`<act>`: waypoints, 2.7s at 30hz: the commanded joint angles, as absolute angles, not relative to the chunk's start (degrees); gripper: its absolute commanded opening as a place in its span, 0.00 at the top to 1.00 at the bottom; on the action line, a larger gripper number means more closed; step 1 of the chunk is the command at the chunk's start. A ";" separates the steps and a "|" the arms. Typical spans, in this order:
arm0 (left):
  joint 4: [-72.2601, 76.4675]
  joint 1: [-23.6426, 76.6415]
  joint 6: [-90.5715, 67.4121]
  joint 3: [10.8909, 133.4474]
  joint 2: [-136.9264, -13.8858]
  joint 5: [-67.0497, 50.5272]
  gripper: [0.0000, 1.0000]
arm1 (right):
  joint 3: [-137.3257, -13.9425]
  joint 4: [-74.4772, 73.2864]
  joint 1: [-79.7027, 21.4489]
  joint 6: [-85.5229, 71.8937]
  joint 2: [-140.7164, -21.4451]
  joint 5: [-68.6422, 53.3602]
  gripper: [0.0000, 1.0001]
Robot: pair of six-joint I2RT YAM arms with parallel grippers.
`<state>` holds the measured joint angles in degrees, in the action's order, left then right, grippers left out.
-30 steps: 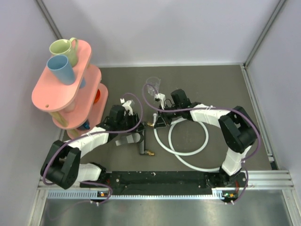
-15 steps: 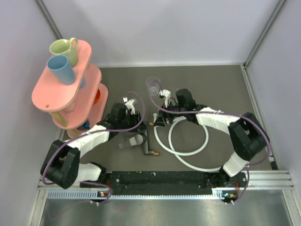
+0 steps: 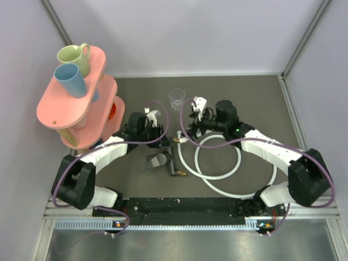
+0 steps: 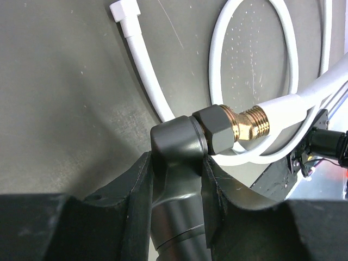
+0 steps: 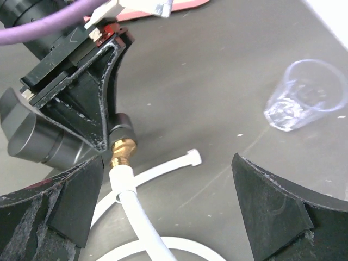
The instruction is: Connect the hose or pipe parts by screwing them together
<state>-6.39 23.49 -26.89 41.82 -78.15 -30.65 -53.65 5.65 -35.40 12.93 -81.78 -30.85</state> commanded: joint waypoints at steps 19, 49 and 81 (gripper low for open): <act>-10.36 22.94 -26.46 51.24 -84.10 -38.06 1.00 | -54.16 2.21 -39.28 28.76 -73.84 -24.21 0.15; -26.28 21.97 -23.73 61.44 -93.60 -43.86 1.00 | -44.21 17.58 -59.94 73.21 -87.53 11.69 0.56; 14.85 30.23 -41.40 38.94 -80.07 -39.47 1.00 | -66.36 -2.64 -49.48 32.97 -98.34 -17.92 1.00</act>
